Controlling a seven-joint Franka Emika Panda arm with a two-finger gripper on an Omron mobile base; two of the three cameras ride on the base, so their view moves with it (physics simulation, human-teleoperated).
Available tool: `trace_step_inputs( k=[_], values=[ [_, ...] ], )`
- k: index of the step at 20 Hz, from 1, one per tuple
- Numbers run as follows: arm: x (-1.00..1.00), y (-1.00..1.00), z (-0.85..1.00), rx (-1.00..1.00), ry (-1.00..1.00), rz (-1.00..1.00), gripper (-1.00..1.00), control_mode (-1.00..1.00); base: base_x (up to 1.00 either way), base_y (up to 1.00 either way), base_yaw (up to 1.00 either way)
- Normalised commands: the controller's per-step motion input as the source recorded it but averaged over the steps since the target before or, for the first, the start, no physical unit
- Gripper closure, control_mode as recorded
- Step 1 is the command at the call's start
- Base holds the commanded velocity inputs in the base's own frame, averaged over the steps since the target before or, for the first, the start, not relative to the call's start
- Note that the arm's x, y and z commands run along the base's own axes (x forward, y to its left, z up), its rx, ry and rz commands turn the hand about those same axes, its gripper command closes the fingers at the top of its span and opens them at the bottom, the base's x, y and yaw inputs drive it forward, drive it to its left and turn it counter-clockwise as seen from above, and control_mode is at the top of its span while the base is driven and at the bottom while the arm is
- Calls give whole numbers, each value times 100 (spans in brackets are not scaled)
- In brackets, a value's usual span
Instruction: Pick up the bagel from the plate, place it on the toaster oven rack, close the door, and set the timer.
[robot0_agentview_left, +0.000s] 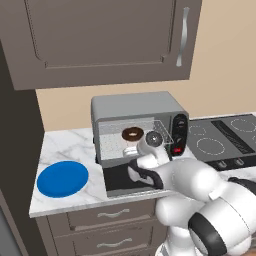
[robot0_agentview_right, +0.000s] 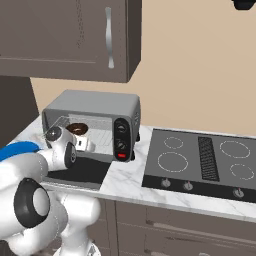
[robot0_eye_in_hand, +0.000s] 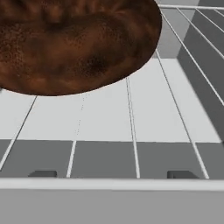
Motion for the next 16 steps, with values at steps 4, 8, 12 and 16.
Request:
trace_step_inputs(
  k=[4,8,12,16],
  values=[
    [41,-20,-6,1,-6,0,-100,-100,0,0,0],
    [48,-21,1,4,0,0,-100,-100,0,0,0],
    [17,-23,30,4,0,0,-100,-100,0,0,0],
    [-18,-13,66,0,0,0,-100,-100,0,0,0]
  ],
)
